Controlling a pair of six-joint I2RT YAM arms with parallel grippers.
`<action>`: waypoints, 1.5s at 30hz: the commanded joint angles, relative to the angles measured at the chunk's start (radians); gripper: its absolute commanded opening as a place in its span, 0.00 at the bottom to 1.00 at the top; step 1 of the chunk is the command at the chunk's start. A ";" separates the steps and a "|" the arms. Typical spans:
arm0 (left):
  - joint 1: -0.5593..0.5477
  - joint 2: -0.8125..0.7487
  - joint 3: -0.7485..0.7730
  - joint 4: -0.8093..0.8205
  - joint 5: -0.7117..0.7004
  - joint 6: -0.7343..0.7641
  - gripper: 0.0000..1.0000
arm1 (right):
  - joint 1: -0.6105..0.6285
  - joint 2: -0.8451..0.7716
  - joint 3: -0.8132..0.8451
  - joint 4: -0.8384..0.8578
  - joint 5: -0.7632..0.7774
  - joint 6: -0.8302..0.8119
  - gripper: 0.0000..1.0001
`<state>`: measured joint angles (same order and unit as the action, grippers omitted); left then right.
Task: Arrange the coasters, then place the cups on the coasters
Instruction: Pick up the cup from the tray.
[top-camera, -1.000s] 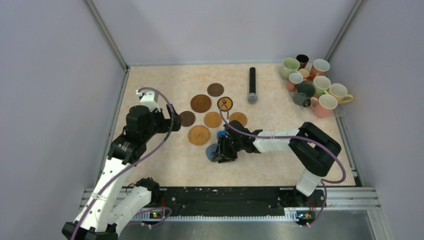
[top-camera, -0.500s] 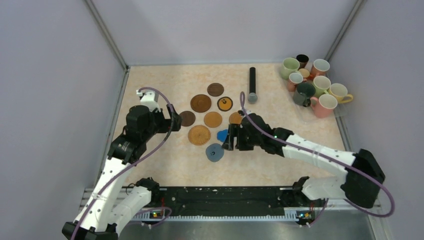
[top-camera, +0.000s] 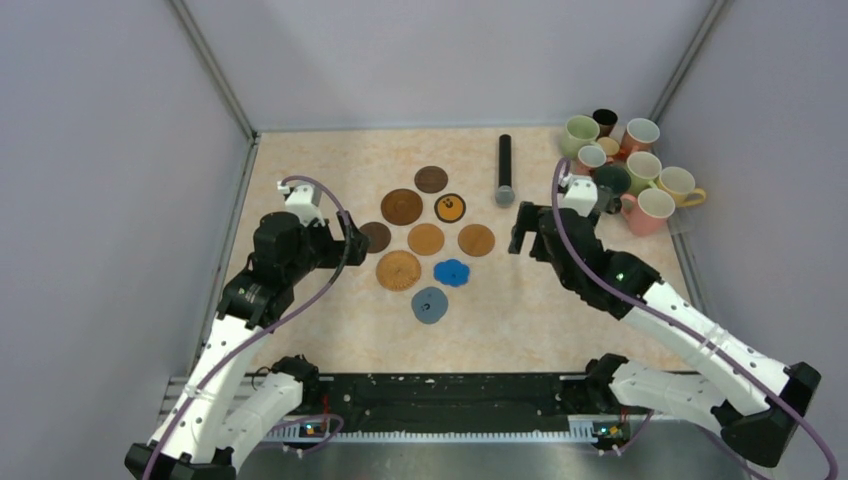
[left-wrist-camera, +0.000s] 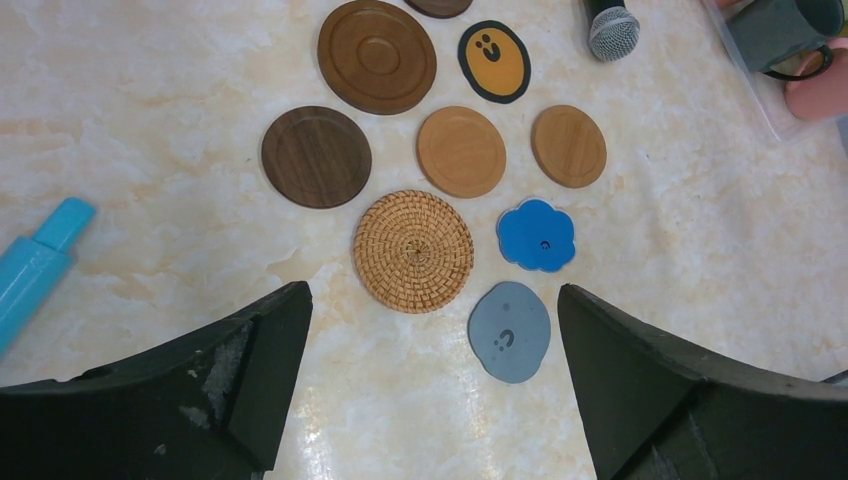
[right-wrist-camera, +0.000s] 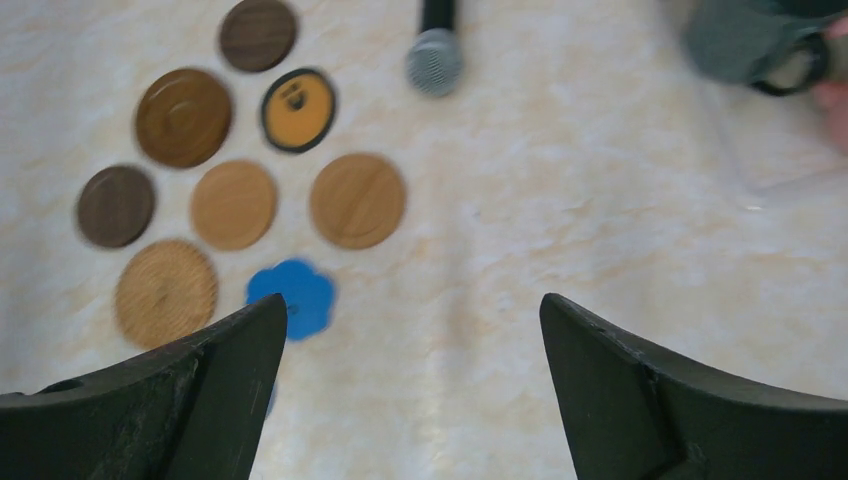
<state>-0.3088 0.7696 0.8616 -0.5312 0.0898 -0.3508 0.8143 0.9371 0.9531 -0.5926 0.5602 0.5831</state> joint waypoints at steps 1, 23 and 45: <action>-0.004 -0.011 -0.009 0.051 0.024 -0.008 0.99 | -0.103 0.035 0.058 0.022 0.239 -0.180 0.96; -0.005 -0.022 -0.008 0.041 0.024 -0.005 0.99 | -0.888 0.489 0.203 0.267 -0.178 -0.486 0.32; -0.015 -0.021 -0.007 0.040 0.014 -0.004 0.99 | -1.028 0.762 0.367 0.304 -0.237 -0.443 0.30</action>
<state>-0.3176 0.7673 0.8562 -0.5304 0.1078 -0.3531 -0.1844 1.6825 1.2701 -0.3187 0.3302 0.1165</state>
